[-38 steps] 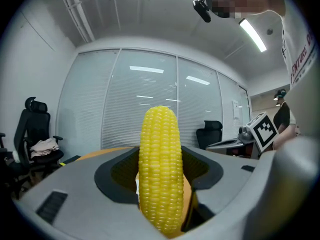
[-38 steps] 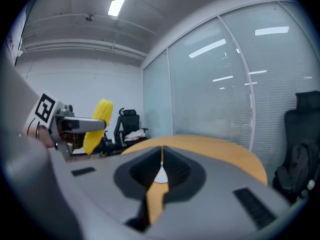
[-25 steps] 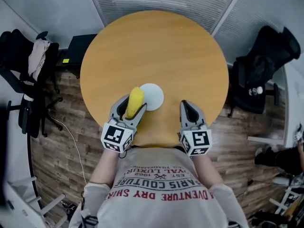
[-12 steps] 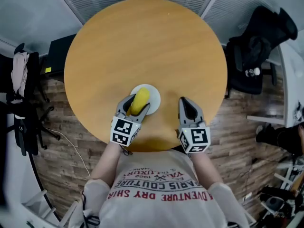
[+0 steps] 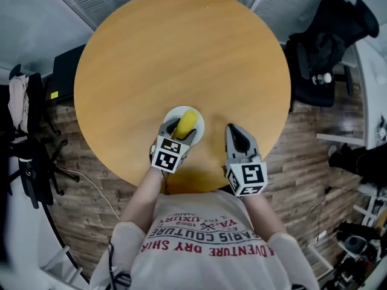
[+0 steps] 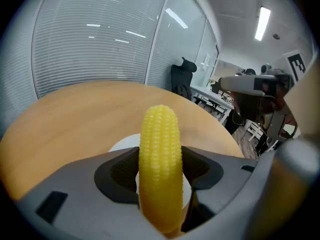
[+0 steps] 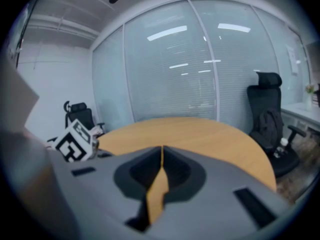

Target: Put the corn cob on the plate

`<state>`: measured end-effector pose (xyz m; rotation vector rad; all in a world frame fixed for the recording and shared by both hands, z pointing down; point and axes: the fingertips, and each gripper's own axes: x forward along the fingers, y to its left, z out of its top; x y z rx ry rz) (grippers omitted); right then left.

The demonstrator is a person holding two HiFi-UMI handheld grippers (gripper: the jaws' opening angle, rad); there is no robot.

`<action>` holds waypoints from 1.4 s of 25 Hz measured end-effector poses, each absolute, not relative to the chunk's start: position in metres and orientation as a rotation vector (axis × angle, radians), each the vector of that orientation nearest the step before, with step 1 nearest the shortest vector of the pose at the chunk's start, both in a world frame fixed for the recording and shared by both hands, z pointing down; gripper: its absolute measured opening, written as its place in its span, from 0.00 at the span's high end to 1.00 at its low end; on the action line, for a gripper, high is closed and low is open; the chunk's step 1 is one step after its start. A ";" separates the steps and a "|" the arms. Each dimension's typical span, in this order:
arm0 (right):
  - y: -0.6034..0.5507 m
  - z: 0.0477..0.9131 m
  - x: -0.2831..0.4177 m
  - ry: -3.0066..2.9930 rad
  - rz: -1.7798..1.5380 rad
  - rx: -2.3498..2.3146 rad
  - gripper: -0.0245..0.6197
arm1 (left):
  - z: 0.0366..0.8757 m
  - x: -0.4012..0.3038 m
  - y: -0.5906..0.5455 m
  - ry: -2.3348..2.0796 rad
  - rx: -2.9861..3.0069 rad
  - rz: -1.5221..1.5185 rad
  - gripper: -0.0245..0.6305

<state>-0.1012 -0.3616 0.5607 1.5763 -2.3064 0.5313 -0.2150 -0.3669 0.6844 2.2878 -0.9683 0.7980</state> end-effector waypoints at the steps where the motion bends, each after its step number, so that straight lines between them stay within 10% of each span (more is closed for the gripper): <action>1: -0.360 0.562 -0.102 -2.306 0.539 1.577 0.91 | 0.690 -0.215 -0.366 -0.957 2.271 0.815 0.53; 35: -0.361 0.521 -0.073 -2.488 0.651 1.405 0.91 | 0.609 -0.212 -0.368 -1.404 2.146 0.593 0.62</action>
